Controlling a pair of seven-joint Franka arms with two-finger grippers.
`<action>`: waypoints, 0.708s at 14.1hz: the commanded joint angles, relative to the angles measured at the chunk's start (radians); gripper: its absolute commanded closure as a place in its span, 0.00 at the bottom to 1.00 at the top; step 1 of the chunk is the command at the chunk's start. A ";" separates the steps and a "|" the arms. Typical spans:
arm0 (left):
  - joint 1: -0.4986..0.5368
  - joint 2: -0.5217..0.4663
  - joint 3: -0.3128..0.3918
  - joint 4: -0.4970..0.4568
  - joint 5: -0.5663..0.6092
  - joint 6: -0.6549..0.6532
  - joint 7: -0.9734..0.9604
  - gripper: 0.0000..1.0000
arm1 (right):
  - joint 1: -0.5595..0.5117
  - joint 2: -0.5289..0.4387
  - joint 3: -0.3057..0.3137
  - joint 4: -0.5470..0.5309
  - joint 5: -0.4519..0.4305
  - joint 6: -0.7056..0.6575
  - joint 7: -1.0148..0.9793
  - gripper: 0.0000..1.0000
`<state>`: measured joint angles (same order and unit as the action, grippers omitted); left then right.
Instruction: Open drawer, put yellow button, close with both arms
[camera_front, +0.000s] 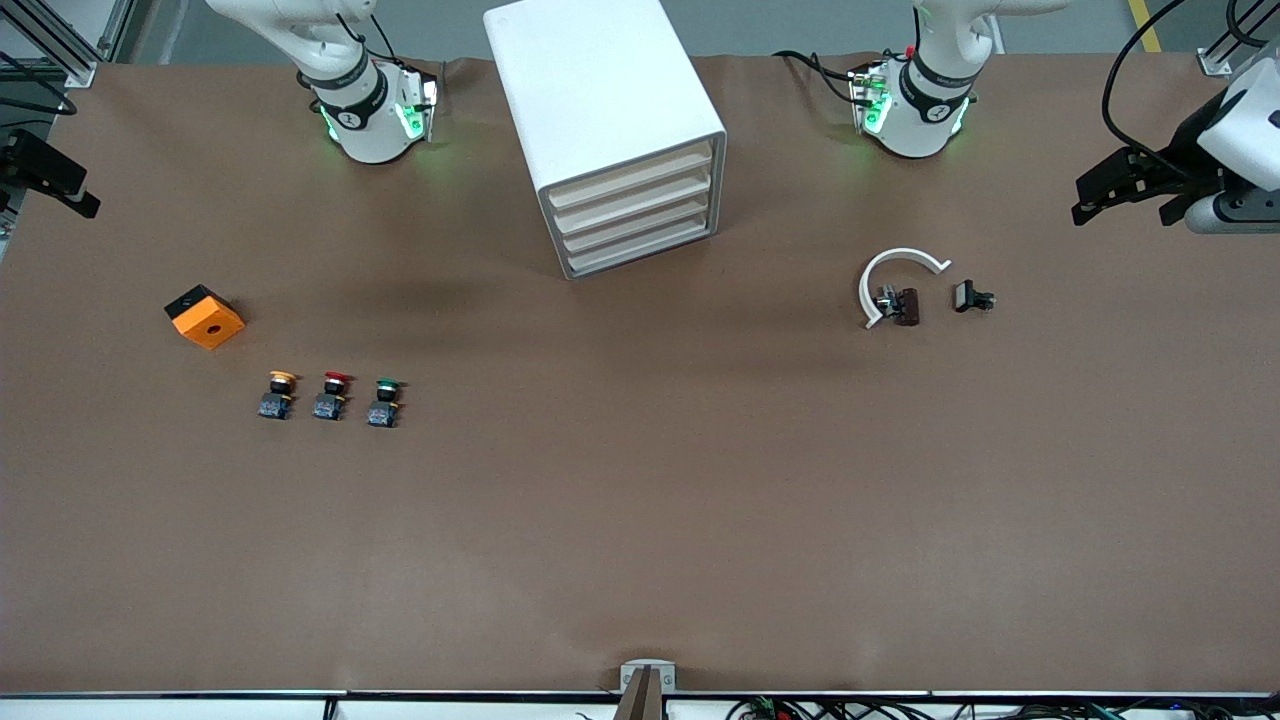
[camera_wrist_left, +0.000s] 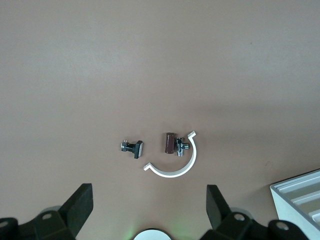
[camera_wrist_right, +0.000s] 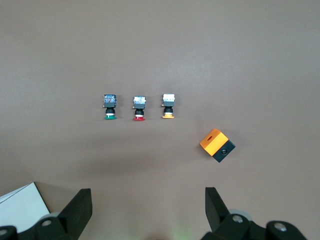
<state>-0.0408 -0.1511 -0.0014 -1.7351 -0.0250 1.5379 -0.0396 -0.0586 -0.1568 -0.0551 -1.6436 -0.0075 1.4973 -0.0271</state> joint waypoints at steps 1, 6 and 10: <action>0.006 0.012 -0.006 0.026 -0.001 -0.019 -0.005 0.00 | -0.009 -0.023 0.004 -0.021 -0.006 -0.009 -0.007 0.00; 0.010 0.018 -0.005 0.028 -0.003 -0.019 0.000 0.00 | -0.007 -0.023 0.008 -0.021 -0.005 -0.009 -0.002 0.00; 0.016 0.070 0.000 0.019 -0.012 -0.021 -0.013 0.00 | -0.007 -0.024 0.004 -0.021 0.009 -0.009 -0.002 0.00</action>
<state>-0.0308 -0.1253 0.0033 -1.7357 -0.0250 1.5354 -0.0404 -0.0586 -0.1568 -0.0546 -1.6442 -0.0061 1.4882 -0.0271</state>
